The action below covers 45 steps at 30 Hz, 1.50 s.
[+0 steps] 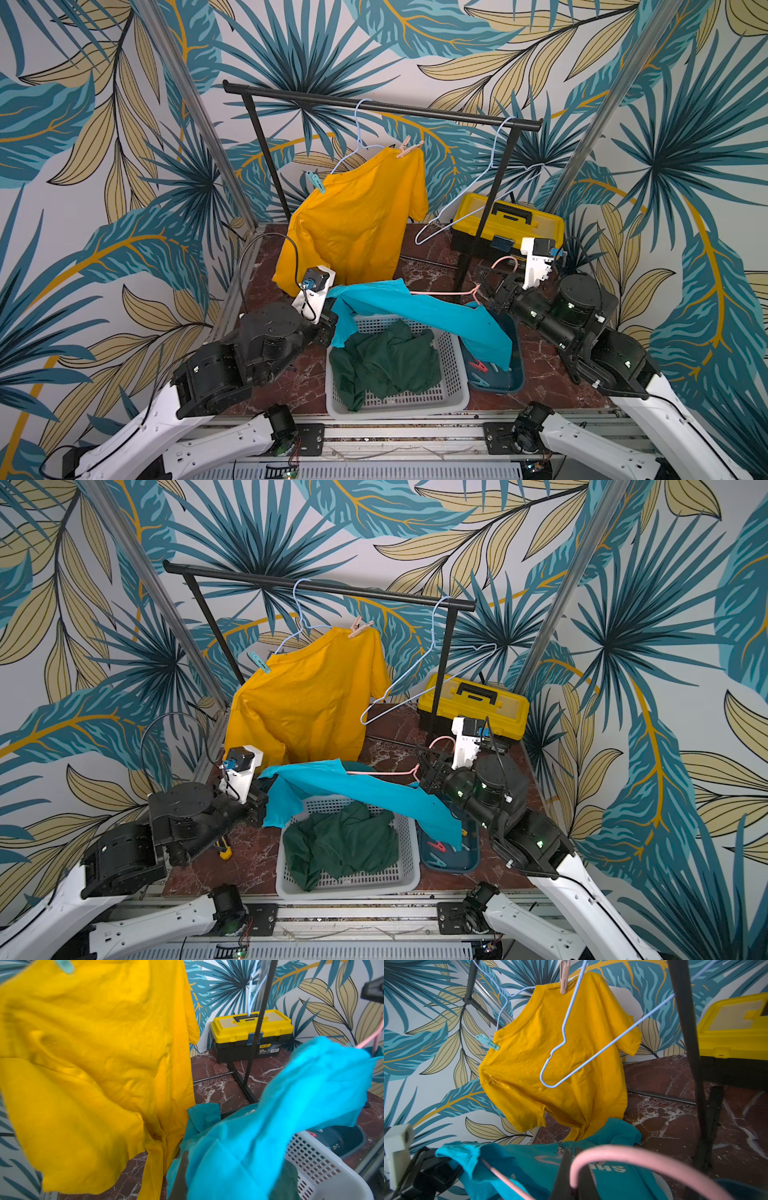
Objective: Remove the clothespins securing t-shirts to the hanger
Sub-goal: Remove the T-shirt from the hanger.
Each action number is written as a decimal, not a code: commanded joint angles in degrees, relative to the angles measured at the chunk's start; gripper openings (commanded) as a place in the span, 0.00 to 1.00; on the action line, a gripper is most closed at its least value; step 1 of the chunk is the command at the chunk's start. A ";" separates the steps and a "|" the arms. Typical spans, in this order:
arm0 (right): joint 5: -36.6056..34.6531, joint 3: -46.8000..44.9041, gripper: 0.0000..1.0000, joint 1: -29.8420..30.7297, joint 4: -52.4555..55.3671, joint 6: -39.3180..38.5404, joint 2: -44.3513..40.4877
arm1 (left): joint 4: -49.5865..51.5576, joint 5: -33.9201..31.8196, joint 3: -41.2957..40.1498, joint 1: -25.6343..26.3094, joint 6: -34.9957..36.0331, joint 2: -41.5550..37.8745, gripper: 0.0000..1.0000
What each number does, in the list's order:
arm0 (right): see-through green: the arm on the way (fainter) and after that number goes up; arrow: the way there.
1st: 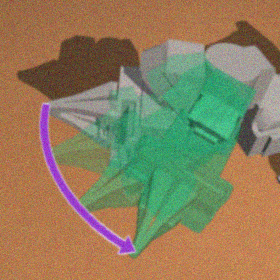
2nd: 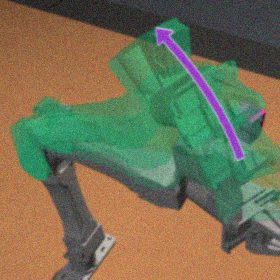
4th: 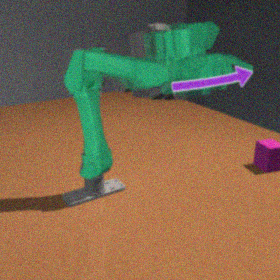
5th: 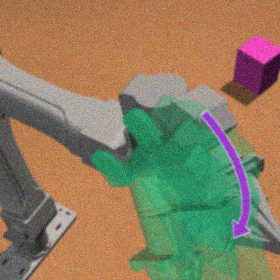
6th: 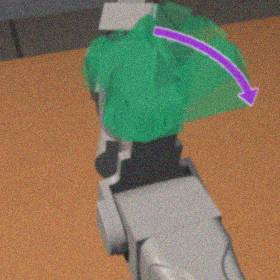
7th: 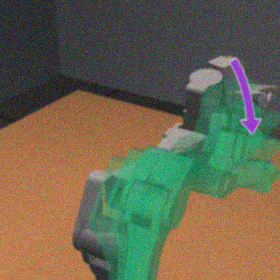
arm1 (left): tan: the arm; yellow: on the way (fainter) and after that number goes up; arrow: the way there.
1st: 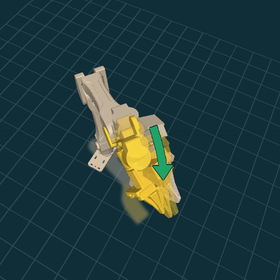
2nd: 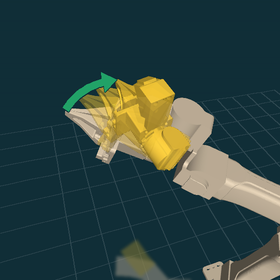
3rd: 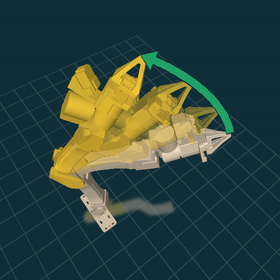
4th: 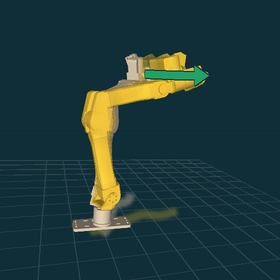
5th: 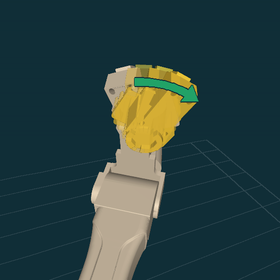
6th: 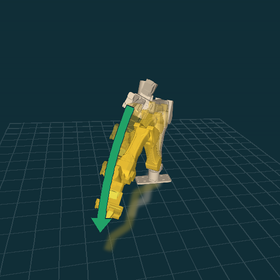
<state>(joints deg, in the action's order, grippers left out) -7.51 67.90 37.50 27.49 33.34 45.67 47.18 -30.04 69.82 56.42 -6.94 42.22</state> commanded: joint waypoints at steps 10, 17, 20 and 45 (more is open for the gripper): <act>-12.24 -7.82 0.00 -0.04 0.81 -0.74 -12.34 | -2.15 -13.23 1.13 -0.17 2.41 -2.45 0.00; -5.96 -8.97 0.00 0.03 -5.91 0.54 -14.84 | -2.16 -14.87 0.35 -0.59 2.59 0.21 0.00; -2.43 -7.03 0.00 -0.04 -5.95 1.07 -12.45 | -2.48 -15.71 0.96 -1.28 3.21 2.40 0.00; -14.61 -8.12 0.00 0.03 -14.30 2.85 -13.09 | -2.60 1.38 1.15 -16.86 2.08 8.14 0.00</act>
<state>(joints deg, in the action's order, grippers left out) -18.90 58.04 37.93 20.29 36.69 30.68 43.92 -25.39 71.50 41.08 -4.01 51.13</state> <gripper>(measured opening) 0.057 0.054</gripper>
